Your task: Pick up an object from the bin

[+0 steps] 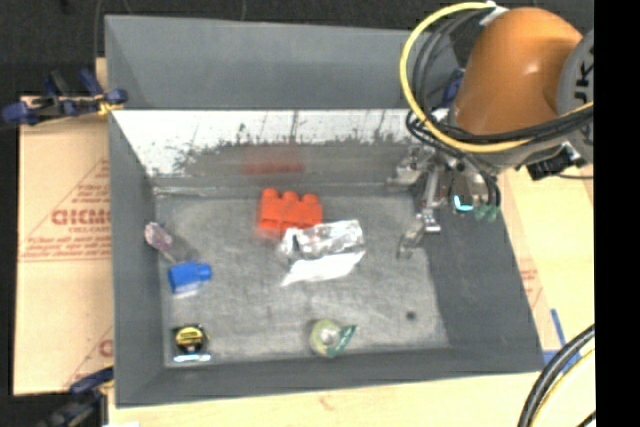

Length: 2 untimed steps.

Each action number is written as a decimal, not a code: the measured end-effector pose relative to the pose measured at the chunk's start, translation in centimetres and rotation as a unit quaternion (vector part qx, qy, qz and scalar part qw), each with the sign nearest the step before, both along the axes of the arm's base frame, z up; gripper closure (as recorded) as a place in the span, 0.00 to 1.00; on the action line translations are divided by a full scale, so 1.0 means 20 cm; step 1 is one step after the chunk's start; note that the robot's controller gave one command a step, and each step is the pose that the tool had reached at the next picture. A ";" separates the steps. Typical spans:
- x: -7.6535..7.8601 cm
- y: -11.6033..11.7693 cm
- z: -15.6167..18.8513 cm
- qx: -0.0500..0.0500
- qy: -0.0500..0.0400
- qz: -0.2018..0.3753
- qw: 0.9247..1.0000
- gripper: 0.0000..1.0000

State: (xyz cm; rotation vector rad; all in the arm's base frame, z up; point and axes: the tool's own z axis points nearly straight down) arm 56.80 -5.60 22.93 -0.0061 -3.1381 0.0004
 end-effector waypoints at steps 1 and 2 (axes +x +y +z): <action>-0.07 0.10 -0.58 -0.001 -0.005 0.046 0.999 0.00; 0.04 0.30 -0.76 -0.001 -0.005 -0.030 1.000 0.00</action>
Offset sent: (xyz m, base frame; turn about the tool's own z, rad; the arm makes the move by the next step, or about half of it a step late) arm -0.0195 0.0270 -0.1540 -0.1091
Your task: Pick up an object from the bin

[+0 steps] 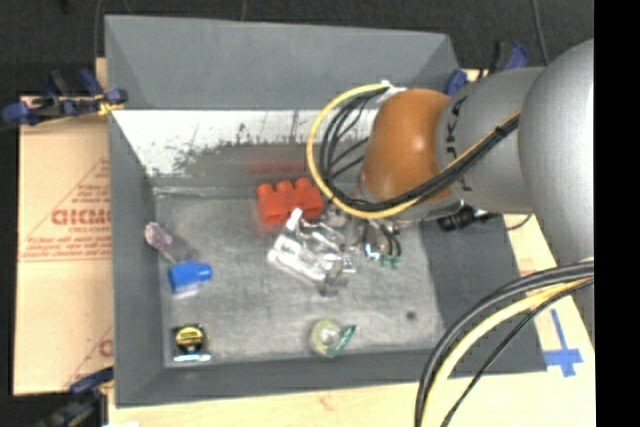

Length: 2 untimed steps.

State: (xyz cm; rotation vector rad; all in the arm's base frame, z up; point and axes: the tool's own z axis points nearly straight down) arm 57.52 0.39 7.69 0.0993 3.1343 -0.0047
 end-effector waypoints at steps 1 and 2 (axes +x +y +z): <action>0.01 0.00 0.01 0.001 -0.002 0.001 1.000 1.00; 0.07 -0.04 0.02 0.002 0.002 -0.004 1.000 1.00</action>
Offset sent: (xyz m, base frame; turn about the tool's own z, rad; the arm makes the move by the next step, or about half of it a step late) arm 0.0000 0.0000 0.0000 0.0000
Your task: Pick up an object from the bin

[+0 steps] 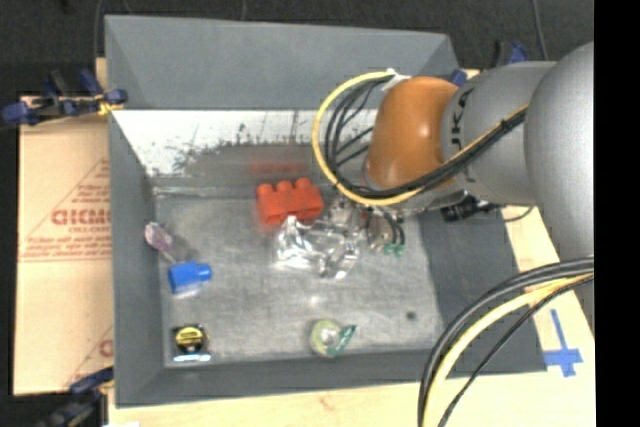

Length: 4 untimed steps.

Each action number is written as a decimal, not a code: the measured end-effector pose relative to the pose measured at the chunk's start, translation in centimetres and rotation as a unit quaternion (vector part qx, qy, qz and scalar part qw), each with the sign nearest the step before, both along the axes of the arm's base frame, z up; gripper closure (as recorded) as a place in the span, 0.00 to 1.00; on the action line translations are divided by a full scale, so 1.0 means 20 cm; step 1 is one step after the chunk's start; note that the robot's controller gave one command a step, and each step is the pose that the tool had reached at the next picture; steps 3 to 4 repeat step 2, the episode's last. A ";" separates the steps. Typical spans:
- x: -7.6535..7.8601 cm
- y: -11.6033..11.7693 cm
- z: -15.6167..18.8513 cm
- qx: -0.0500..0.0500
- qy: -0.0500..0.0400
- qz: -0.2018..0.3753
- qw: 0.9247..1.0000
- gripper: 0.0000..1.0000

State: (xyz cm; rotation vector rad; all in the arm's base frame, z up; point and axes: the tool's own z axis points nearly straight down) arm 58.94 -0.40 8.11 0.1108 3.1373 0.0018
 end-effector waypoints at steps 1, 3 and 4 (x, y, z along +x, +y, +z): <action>0.03 -0.03 0.50 0.000 -0.003 0.000 1.000 1.00; 0.17 -0.04 1.08 0.000 -0.004 0.005 1.000 1.00; 0.17 -0.04 1.08 0.000 -0.004 0.005 1.000 1.00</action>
Offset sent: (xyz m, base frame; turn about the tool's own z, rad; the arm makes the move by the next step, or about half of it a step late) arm 0.0037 -0.0062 0.0955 0.0011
